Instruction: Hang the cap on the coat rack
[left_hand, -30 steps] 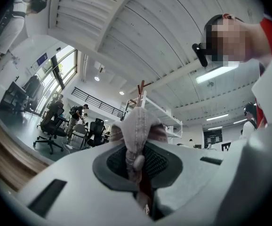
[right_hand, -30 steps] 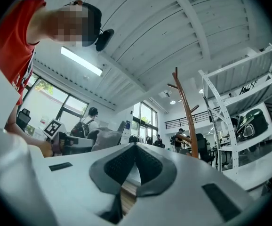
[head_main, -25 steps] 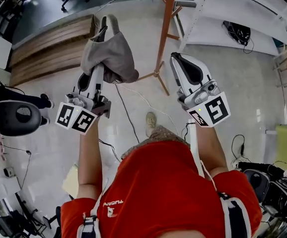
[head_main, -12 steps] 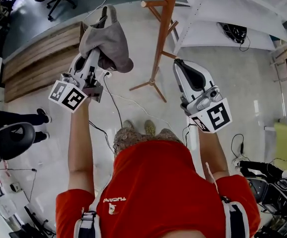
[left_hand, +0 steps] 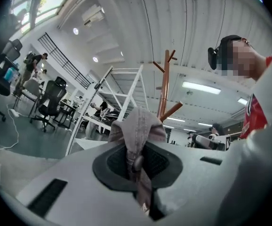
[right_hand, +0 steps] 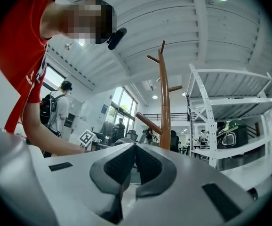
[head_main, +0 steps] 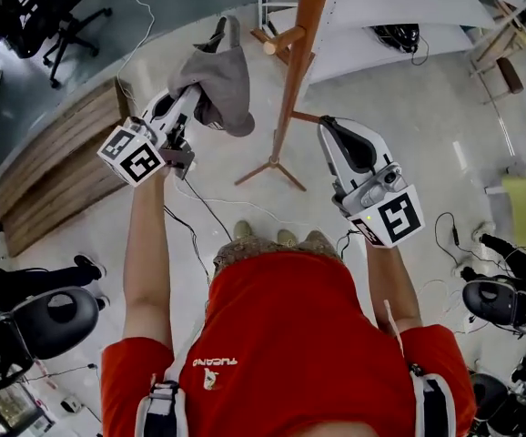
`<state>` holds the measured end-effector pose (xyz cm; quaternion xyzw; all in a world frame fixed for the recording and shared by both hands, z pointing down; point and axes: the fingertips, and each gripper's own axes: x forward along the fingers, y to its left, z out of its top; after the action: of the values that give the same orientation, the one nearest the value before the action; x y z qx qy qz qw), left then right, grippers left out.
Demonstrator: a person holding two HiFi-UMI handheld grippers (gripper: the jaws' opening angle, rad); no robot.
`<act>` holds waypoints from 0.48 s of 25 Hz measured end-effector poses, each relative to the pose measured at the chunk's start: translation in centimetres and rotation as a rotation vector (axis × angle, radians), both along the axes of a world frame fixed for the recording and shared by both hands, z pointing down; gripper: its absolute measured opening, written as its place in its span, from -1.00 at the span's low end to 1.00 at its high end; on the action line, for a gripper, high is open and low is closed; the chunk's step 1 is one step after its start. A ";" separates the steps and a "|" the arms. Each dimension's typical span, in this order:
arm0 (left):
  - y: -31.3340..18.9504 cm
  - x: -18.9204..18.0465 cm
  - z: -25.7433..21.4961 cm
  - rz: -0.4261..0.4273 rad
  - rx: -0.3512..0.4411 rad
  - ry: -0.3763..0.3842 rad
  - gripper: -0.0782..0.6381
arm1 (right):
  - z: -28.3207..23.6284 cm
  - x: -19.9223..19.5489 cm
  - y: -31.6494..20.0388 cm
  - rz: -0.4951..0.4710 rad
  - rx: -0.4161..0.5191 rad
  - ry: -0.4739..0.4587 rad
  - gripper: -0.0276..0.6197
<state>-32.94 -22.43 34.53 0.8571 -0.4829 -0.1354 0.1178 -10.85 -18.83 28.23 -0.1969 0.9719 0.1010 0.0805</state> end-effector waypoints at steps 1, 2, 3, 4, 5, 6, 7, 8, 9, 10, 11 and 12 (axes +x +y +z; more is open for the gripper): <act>-0.7 -0.1 0.4 0.034 -0.011 -0.008 -0.70 | 0.1 -0.4 0.0 0.021 0.002 0.001 -0.84; -1.3 -0.1 0.9 0.068 -0.023 -0.015 -0.70 | 0.2 -0.7 -0.1 0.044 0.004 0.002 -0.84; -2.0 -0.2 1.3 0.102 -0.037 -0.021 -0.70 | 0.3 -1.1 -0.1 0.068 0.004 0.002 -0.84; -2.8 -0.3 1.7 0.135 -0.054 -0.025 -0.70 | 0.3 -1.4 -0.1 0.092 0.004 0.003 -0.84; -3.5 -0.4 2.1 0.170 -0.070 -0.030 -0.70 | 0.3 -1.7 -0.1 0.115 0.005 0.007 -0.84; -4.3 -0.3 2.3 0.207 -0.084 -0.036 -0.70 | 0.3 -2.0 -0.1 0.139 0.006 0.013 -0.84; -4.8 -0.2 2.4 0.247 -0.095 -0.042 -0.70 | 0.3 -2.2 0.0 0.162 0.007 0.019 -0.84; -5.3 0.0 2.5 0.288 -0.104 -0.045 -0.70 | 0.4 -2.2 0.0 0.184 0.007 0.026 -0.84; -5.6 0.3 2.7 0.326 -0.113 -0.042 -0.70 | 0.5 -2.2 0.1 0.204 0.006 0.031 -0.84; -5.8 0.5 2.8 0.363 -0.124 -0.034 -0.70 | 0.6 -2.1 0.2 0.224 0.004 0.034 -0.84; -6.0 0.8 2.9 0.399 -0.135 -0.025 -0.69 | 0.6 -2.0 0.2 0.243 0.001 0.036 -0.84; -6.1 1.0 3.1 0.434 -0.146 -0.017 -0.69 | 0.7 -2.0 0.2 0.261 -0.003 0.039 -0.84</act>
<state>-31.94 -28.55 37.63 0.9312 -0.2966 -0.0647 0.2016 -12.84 -18.61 28.93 -0.3197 0.9395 0.1132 0.0477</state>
